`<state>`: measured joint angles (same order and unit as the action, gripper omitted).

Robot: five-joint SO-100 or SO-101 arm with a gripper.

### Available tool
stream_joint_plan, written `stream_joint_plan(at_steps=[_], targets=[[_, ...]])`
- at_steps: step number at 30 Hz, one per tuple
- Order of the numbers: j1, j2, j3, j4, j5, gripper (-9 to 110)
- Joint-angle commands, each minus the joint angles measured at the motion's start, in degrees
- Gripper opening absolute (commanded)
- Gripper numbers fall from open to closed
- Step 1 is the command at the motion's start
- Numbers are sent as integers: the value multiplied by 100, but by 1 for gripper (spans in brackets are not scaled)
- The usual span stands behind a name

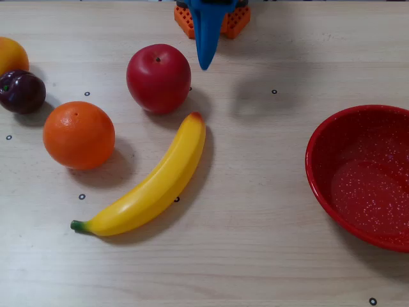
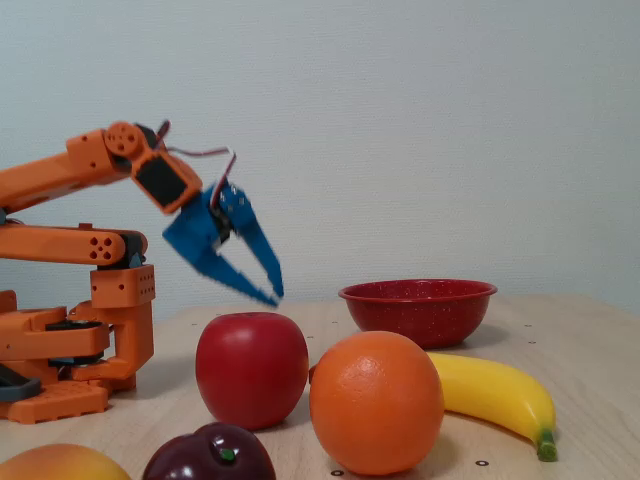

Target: Put plum in the red bowl.

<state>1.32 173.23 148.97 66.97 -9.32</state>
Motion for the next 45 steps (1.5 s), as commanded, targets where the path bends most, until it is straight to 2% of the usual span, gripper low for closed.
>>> stream_joint_plan(at_steps=[1,18,29,45], targets=[[26,-246,-870,149,-176,0],[527,-1951,-3700,1617,-387,0],[1433,-3261,-5150,2004,-721,0],[3305,-5309,-6838,2426,-1415,0]])
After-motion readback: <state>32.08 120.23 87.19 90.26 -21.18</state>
